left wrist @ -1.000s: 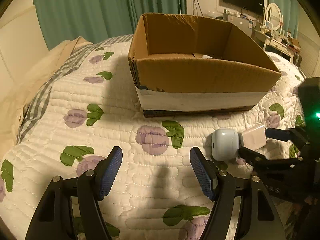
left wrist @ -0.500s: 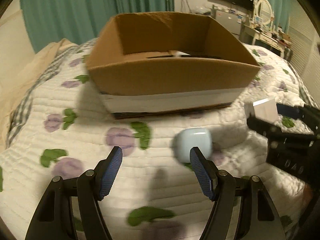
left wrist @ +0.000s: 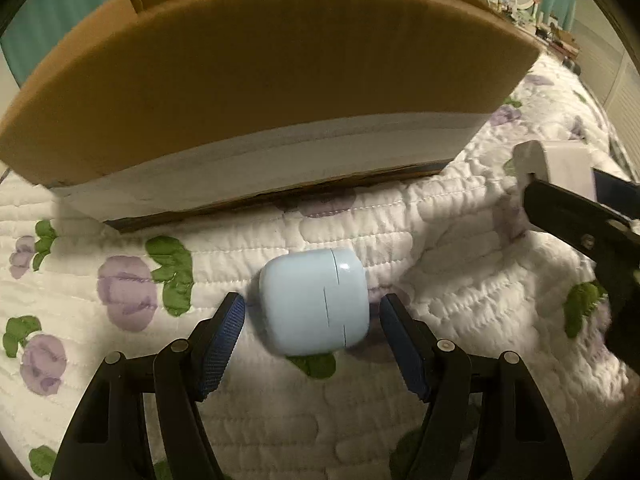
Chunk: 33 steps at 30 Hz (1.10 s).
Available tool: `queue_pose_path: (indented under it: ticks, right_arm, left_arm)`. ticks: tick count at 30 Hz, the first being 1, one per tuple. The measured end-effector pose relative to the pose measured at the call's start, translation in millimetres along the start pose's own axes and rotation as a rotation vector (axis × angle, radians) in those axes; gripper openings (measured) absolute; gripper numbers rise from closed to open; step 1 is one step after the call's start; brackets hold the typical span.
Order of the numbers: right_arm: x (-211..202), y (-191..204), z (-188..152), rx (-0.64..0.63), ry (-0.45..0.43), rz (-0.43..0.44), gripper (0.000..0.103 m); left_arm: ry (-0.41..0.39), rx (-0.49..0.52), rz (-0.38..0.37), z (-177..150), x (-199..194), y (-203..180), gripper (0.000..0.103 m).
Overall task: Organize rigid objects
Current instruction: 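Grasp the white charger with the right gripper while the left grasps the blue earbud case, then carry both items to the box and open the left gripper to drop the case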
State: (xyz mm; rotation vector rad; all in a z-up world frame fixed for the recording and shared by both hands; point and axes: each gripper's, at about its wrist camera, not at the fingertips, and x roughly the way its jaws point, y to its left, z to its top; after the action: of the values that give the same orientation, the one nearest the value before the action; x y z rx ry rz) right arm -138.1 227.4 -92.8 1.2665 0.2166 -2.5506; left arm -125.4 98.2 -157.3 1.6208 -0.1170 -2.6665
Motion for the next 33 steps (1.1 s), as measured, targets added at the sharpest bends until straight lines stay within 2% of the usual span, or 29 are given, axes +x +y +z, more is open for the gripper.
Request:
queue_pose_path:
  ticks: [4,5,6,7,10,18,25,26,29,33]
  right_arm:
    - [4,-1,0,0.005,0.012,-0.004,0.069]
    - [4,-1,0,0.005,0.012,-0.005,0.069]
    - [3,-1,0,0.004,0.011,-0.008,0.069]
    - [2,-1,0,0.003,0.007,-0.009,0.069]
    - [-6,1,0,-0.006,-0.009,-0.017,0.069]
    - [-56,4,12,-0.016,-0.096,0.009,0.069]
    - [-119,10,53,-0.048,-0.233,0.048,0.069]
    - [-126,11,59,-0.056,-0.249,0.050,0.069]
    - [-143,17,80,-0.100,-0.303,0.045,0.069]
    - [-147,23,108,-0.122,-0.346,0.071,0.069]
  left_arm:
    - [-0.019,0.019,0.021,-3,3,-4,0.072]
    - [-0.026,0.021,0.016,-4,1,-5,0.070]
    - [-0.037,0.020,0.005,-5,-3,-4,0.066]
    - [-0.047,0.018,0.001,-7,-7,-3,0.051]
    - [-0.072,0.021,-0.030,-10,-21,-3,0.051]
    - [-0.213,0.023,-0.033,-18,-98,1,0.051]
    - [-0.371,0.007,-0.008,12,-168,39,0.051]
    - [-0.386,0.004,-0.004,20,-165,33,0.051]
    - [-0.437,-0.019,0.007,36,-180,48,0.051]
    - [-0.480,-0.042,0.033,64,-184,65,0.051]
